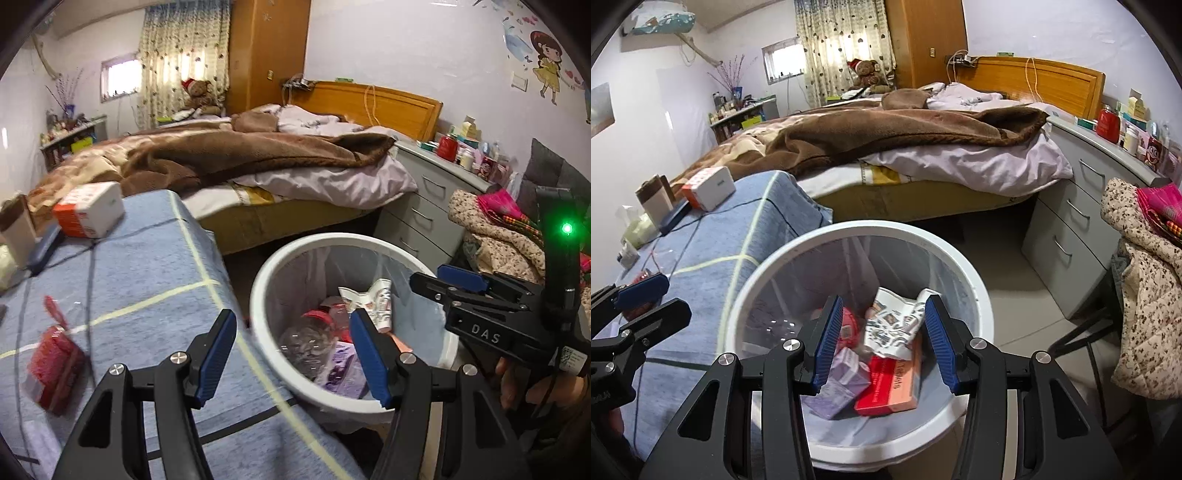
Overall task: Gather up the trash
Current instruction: 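Carry the paper cup and purple carton over the bin and release both, then move both tools back from the bin toward the foam sleeve and can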
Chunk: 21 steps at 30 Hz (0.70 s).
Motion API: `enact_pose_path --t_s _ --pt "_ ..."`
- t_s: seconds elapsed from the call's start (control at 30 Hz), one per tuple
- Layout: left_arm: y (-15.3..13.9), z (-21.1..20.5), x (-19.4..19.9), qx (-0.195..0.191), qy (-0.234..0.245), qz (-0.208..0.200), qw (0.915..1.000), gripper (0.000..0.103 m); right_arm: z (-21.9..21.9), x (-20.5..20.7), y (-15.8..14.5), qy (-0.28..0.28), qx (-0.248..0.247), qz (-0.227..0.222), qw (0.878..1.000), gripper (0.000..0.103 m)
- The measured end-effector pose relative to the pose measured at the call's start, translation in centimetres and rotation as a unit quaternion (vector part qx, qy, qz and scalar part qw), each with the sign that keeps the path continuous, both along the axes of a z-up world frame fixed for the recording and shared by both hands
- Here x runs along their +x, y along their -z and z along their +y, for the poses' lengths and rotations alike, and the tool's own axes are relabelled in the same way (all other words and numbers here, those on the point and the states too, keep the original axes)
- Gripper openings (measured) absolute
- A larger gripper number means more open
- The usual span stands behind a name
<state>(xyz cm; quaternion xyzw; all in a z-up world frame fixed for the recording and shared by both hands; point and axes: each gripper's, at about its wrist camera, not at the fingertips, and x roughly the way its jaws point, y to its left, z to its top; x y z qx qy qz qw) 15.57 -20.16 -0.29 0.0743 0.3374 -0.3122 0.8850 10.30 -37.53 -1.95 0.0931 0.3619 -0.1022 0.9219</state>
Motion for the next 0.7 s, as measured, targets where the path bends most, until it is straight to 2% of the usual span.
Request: enact_pose_path --t_s 0.37,0.47,0.6,0.7 --pt "-1.0 6.2 -1.6 -0.02 -0.066 -0.02 0.9974 0.066 3.6 -0.3 -1.0 -0.037 0.003 -0.026 0.999 0.049" --pt "-0.8 8.5 -1.8 -0.021 -0.095 -0.015 0.9951 0.067 4.9 -0.3 -1.1 -0.05 0.009 -0.031 0.998 0.055" --pt "-0.3 11.6 -2.7 -0.013 -0.131 -0.025 0.9909 0.068 6.6 -0.3 -1.0 -0.065 0.015 -0.035 0.997 0.056" --pt "0.3 13.9 -3.0 -0.011 -0.161 -0.017 0.9867 0.069 7.9 0.1 -0.9 -0.08 0.023 -0.034 0.996 0.056"
